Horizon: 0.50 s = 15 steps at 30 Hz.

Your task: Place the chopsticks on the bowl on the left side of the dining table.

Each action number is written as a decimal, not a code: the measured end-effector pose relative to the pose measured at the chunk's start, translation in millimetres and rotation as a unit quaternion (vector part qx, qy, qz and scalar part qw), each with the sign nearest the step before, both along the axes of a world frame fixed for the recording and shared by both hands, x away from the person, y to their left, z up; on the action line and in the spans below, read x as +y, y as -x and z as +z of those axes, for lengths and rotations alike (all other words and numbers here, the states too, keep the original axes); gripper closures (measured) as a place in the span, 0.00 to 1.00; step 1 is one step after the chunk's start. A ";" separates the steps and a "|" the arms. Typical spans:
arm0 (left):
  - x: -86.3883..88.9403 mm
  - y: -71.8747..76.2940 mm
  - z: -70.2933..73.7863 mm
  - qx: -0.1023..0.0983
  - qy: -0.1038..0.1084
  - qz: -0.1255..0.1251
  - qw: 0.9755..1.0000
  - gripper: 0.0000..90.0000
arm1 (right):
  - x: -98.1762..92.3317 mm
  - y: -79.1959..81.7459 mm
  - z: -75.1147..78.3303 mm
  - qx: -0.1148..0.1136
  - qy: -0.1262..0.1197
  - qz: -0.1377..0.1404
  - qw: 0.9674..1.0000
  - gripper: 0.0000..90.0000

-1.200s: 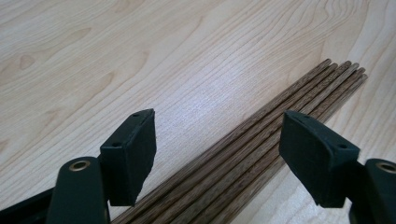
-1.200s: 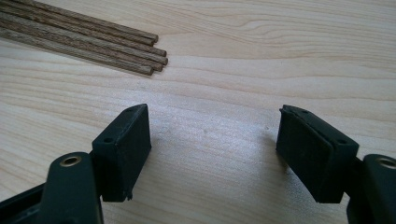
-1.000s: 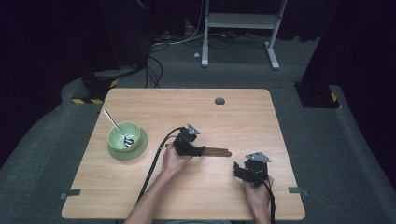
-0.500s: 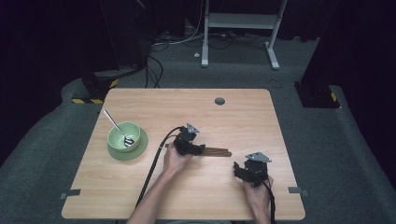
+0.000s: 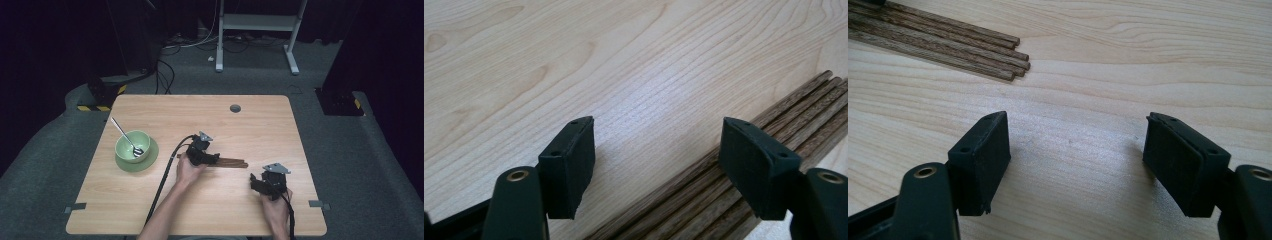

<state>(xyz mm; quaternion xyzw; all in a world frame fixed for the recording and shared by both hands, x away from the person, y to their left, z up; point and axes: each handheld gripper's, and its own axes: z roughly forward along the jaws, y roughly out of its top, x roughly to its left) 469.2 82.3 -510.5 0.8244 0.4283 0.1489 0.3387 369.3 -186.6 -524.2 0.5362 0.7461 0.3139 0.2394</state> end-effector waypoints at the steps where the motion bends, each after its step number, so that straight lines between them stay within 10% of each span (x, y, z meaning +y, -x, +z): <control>1: 0.4 0.0 0.3 0.000 0.001 0.001 1.000 0.34 | 0.0 0.0 0.0 0.000 0.000 0.000 1.000 0.29; 15: 0.3 -0.1 -1.2 0.002 -0.007 -0.002 1.000 0.34 | 0.5 0.0 -0.1 0.000 -0.001 0.000 1.000 0.29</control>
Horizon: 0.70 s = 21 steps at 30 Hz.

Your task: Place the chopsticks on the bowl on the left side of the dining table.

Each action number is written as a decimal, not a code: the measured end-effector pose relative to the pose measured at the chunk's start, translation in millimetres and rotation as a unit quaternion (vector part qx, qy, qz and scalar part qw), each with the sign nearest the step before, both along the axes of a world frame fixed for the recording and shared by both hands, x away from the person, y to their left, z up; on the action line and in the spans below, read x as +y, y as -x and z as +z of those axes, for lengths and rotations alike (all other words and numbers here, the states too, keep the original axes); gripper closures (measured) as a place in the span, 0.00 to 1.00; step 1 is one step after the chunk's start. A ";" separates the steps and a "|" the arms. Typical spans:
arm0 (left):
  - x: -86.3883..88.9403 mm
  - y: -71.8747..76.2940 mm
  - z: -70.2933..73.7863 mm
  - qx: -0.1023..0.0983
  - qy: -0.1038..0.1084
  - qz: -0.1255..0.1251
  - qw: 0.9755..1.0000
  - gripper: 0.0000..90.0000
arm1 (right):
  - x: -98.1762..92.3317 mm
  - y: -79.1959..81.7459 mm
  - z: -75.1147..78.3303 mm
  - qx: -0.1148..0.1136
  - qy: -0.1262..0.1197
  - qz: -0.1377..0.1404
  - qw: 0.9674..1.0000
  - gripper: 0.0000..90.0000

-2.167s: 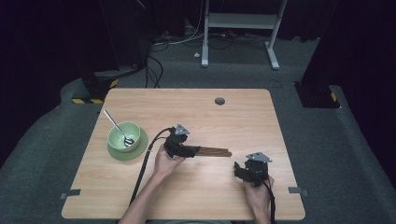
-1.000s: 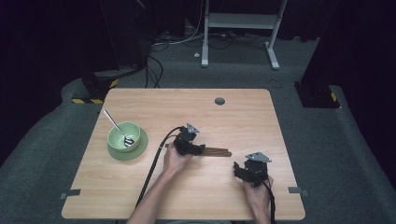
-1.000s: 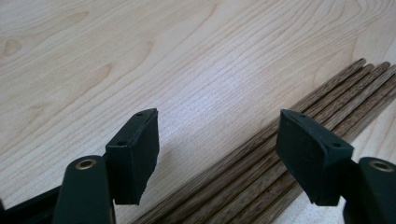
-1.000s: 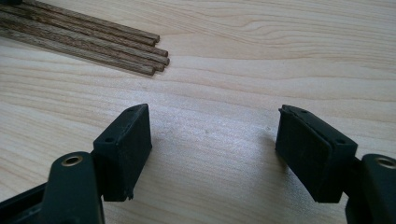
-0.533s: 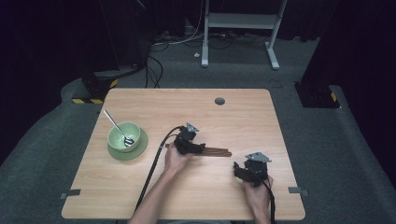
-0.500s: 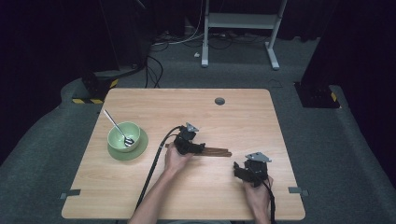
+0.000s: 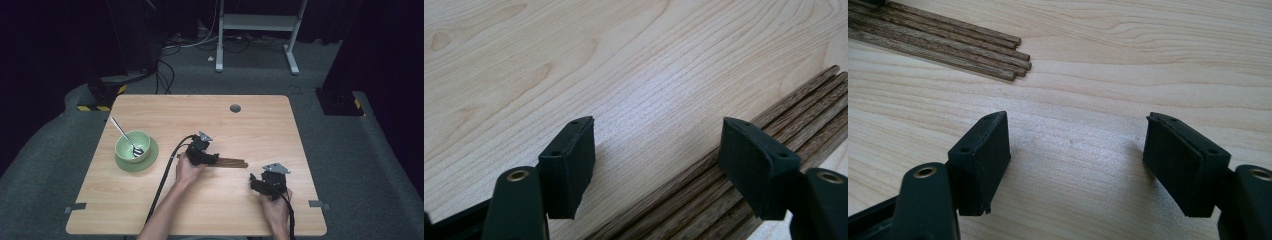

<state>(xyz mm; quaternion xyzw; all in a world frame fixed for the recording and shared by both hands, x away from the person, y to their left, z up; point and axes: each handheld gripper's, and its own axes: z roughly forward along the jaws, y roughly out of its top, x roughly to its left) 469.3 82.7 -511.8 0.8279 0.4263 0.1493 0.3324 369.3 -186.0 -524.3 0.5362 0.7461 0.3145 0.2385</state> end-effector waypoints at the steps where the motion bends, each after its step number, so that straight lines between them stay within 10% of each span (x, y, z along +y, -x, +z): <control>1: 0.1 0.0 -0.1 0.000 0.001 0.000 1.000 0.34 | 0.0 0.0 0.0 0.000 0.000 0.000 1.000 0.29; 21: 5.7 -3.8 -1.5 0.008 0.001 0.001 1.000 0.35 | 0.2 0.0 0.0 0.000 0.000 0.000 1.000 0.29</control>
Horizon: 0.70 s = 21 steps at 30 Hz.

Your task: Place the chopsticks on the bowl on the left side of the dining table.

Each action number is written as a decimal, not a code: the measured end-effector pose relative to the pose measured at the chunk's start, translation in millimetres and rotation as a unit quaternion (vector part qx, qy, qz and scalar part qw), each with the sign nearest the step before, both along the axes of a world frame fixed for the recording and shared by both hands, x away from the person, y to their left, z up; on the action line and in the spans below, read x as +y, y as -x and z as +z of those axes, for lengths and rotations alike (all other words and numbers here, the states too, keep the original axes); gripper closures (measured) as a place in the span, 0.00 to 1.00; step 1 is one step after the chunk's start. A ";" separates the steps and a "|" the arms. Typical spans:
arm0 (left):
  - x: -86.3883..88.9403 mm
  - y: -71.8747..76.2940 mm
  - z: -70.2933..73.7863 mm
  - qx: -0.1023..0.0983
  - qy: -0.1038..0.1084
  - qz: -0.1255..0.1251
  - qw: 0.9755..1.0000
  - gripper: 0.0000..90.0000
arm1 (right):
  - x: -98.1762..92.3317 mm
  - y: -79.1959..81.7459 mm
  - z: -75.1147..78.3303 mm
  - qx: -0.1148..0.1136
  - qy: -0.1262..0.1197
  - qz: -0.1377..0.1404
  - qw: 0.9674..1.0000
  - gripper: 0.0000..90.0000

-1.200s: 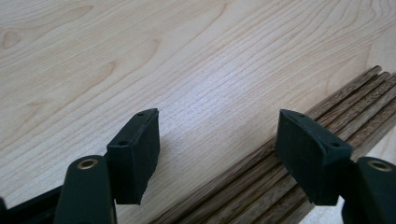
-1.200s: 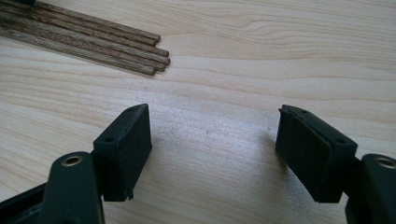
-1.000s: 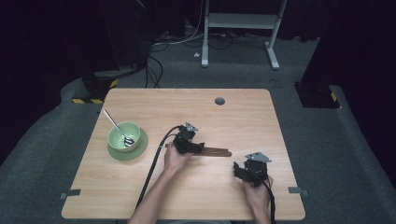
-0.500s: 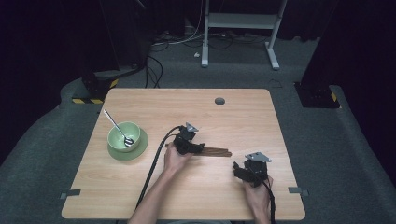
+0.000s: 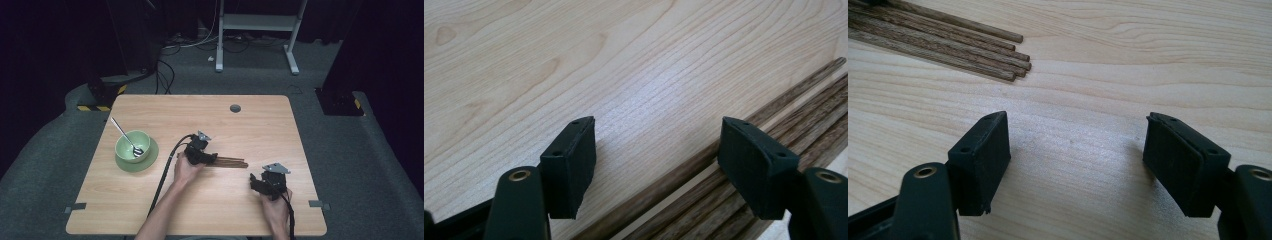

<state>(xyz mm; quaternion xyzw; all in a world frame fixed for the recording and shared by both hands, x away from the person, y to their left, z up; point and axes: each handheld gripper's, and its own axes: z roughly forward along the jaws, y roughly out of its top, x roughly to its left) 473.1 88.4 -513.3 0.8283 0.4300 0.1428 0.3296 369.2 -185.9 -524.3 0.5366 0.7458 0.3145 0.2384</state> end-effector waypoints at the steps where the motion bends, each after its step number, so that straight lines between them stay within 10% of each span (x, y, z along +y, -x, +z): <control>1: 0.0 0.0 0.0 0.000 0.000 0.000 1.000 0.35 | 0.0 0.0 0.0 0.000 0.000 0.000 1.000 0.29; 21: 1.8 -8.8 1.1 -0.007 -0.027 0.007 1.000 0.40 | 0.3 0.2 0.0 0.000 0.000 0.001 1.000 0.29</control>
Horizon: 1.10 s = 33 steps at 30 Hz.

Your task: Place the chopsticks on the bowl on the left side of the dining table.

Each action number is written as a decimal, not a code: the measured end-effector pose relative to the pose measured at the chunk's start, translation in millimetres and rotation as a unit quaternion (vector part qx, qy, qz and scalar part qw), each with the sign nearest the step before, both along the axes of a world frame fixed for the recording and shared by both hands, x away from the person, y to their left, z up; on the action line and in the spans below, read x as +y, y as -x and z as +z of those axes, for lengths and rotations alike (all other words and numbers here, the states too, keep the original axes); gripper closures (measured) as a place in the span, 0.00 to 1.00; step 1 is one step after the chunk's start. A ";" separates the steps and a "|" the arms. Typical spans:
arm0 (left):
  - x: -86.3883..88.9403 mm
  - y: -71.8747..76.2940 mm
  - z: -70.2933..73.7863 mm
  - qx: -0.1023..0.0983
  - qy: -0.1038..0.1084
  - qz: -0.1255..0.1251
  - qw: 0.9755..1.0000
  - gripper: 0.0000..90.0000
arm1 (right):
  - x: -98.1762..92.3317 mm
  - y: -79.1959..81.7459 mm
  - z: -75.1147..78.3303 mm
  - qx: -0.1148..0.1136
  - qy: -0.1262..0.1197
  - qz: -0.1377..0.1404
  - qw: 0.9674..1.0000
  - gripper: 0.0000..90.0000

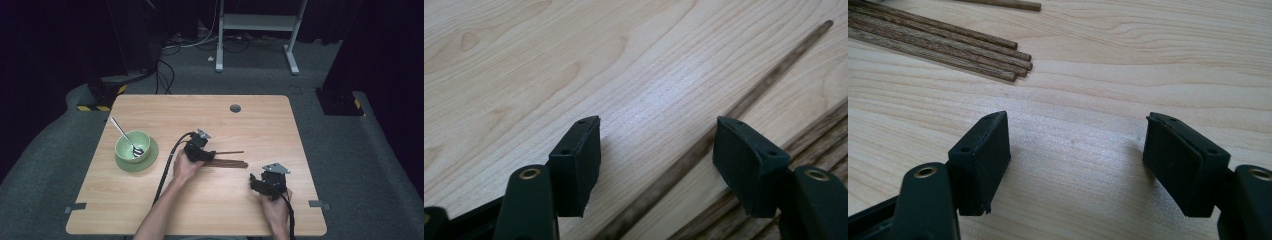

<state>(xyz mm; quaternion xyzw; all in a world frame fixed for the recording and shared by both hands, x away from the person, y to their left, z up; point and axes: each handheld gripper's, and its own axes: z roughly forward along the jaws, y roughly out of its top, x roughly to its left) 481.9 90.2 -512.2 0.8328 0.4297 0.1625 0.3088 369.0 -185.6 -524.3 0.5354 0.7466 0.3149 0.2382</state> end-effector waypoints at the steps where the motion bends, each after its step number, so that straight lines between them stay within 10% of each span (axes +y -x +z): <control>1: 0.5 -0.3 -0.1 0.000 0.001 0.002 1.000 0.41 | 0.0 0.0 0.0 0.000 0.000 0.000 1.000 0.29; 33: 20.4 -18.9 4.2 0.011 -0.005 0.024 1.000 0.63 | 0.8 1.4 0.0 0.001 -0.001 0.008 1.000 0.29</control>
